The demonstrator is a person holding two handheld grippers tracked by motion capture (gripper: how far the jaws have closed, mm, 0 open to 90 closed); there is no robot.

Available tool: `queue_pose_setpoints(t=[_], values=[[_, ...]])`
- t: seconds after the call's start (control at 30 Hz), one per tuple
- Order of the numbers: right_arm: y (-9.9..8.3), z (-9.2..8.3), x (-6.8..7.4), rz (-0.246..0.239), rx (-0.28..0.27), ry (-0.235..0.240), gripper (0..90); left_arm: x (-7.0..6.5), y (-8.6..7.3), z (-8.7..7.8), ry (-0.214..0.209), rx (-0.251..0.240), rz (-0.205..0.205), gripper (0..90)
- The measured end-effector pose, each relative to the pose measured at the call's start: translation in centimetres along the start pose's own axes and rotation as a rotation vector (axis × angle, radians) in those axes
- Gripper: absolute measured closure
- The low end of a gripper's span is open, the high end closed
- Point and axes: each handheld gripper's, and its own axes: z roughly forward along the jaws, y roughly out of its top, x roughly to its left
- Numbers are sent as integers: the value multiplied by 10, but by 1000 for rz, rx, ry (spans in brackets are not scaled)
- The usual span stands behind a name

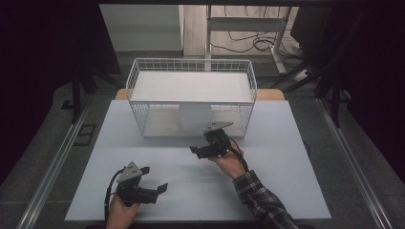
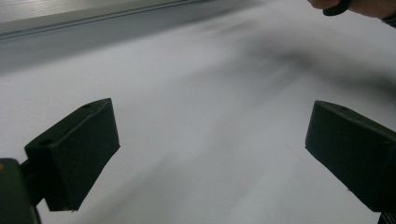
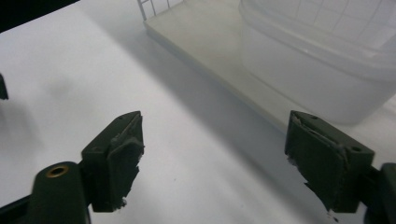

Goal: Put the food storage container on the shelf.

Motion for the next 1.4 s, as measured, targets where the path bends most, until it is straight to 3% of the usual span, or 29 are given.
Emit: queue_pose_setpoints(t=[0.6, 0.9, 1.4], values=[[-19, -31, -1, 4, -11, -16, 118, 1, 0, -1, 3, -1, -2, 25], [-29, -48, 4, -23, -6, -40, 56, 1, 0, -2, -8, -1, -8, 28], [-48, -74, 9, 8, -36, -66, 0, 1, 0, 0, -6, 9, -2, 19]])
